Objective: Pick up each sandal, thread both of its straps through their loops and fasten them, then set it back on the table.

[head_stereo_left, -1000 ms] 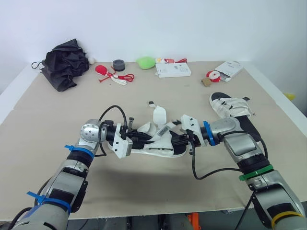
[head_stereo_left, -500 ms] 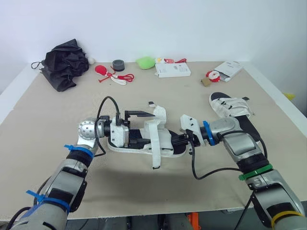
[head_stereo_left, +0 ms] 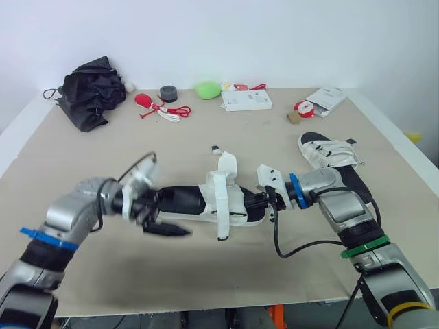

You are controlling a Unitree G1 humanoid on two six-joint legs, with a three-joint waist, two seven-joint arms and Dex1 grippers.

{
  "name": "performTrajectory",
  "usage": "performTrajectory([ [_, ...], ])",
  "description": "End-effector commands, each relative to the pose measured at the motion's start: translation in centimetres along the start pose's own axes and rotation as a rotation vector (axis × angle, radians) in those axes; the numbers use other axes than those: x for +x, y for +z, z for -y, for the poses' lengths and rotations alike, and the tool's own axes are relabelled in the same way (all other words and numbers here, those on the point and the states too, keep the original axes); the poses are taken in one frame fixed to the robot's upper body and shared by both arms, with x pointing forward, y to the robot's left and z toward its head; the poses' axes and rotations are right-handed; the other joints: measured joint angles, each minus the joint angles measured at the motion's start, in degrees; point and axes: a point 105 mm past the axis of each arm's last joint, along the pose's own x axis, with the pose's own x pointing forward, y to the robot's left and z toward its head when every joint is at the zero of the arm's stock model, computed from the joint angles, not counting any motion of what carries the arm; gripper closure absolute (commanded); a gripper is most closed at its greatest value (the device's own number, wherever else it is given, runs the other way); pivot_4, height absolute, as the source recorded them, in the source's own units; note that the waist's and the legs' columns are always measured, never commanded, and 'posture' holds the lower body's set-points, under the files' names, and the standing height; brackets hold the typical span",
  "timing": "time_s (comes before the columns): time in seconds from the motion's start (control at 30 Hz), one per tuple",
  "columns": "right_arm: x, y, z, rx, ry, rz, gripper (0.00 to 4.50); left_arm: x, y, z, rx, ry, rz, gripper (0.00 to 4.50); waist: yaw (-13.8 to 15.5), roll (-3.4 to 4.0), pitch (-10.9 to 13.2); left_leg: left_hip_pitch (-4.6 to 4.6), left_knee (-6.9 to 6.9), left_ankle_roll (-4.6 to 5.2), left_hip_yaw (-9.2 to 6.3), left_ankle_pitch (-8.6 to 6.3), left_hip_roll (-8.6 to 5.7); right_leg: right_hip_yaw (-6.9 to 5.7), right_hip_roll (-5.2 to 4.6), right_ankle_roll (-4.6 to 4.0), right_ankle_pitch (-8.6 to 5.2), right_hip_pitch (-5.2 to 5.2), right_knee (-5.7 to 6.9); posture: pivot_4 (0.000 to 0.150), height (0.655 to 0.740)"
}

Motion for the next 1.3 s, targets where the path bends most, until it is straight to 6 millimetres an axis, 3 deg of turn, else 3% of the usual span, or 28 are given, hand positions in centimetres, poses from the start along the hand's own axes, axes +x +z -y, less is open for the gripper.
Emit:
performTrajectory([
  [0.03,0.7,-3.2,-1.2,0.099,0.030,-0.105,4.50,0.9,-1.3,-1.2,-0.034,0.103,-0.025,0.02,0.1,-0.02,0.0,-0.03,0.00,0.00,-0.05,0.01,0.02,0.02,-0.04,-0.02,-0.01,-0.07,0.00,0.150,0.7400],
  [0.17,0.7,-3.3,-1.4,0.106,0.034,-0.107,4.50,2.5,-1.0,-1.9,-0.129,0.176,0.052,0.02,0.1,-0.01,0.0,-0.03,0.01,-0.01,-0.11,0.01,0.03,-0.03,-0.09,-0.04,-0.02,-0.11,0.00,0.150,0.7400],
  [0.57,0.8,-3.3,-2.1,0.127,0.048,-0.123,4.50,6.7,-0.3,-1.0,-0.285,0.134,0.138,0.02,0.2,-0.03,0.0,-0.04,-0.07,-0.03,-0.14,-0.05,-0.08,0.04,-0.04,-0.05,-0.14,0.16,0.00,0.150,0.7400],
  [0.8,1.3,-3.0,-1.8,0.124,0.053,-0.124,4.50,7.1,-0.1,-1.2,-0.332,0.138,0.158,0.02,0.1,-0.04,0.0,-0.03,-0.07,-0.04,-0.17,-0.06,-0.06,0.09,0.09,-0.04,-0.15,0.17,0.00,0.150,0.7400],
  [0.83,1.3,-3.0,-1.7,0.122,0.053,-0.123,4.50,7.1,-0.1,-1.3,-0.332,0.144,0.156,0.54,0.1,-0.04,0.0,-0.01,-0.07,-0.04,-0.16,-0.06,-0.05,0.08,0.10,-0.04,-0.15,0.18,0.00,0.150,0.7400],
  [0.87,1.4,-2.9,-1.7,0.121,0.053,-0.123,4.50,7.0,-0.1,-1.4,-0.336,0.151,0.156,0.77,0.1,-0.04,0.0,0.00,-0.07,-0.04,-0.16,-0.06,-0.04,0.09,0.11,-0.04,-0.15,0.18,0.01,0.150,0.7400],
  [1.1,1.6,-2.5,-1.1,0.106,0.051,-0.112,4.50,7.1,-0.1,-2.7,-0.357,0.229,0.168,4.26,0.0,-0.04,0.0,0.05,-0.07,-0.05,-0.16,-0.04,0.01,0.12,0.15,-0.04,-0.13,0.19,0.05,0.150,0.7400],
  [1.13,1.7,-2.4,-1.1,0.106,0.051,-0.112,4.50,7.1,-0.1,-2.9,-0.360,0.236,0.167,4.46,0.0,-0.04,0.0,0.07,-0.07,-0.05,-0.17,-0.03,0.00,0.13,0.15,-0.03,-0.13,0.20,0.06,0.150,0.7400],
  [1.3,1.8,-2.2,-0.8,0.097,0.050,-0.107,4.50,6.4,-0.1,-3.1,-0.355,0.257,0.159,4.46,0.0,-0.04,0.0,0.21,-0.06,-0.01,-0.17,0.04,0.01,0.11,0.16,-0.01,-0.06,0.26,0.08,0.150,0.7400],
])
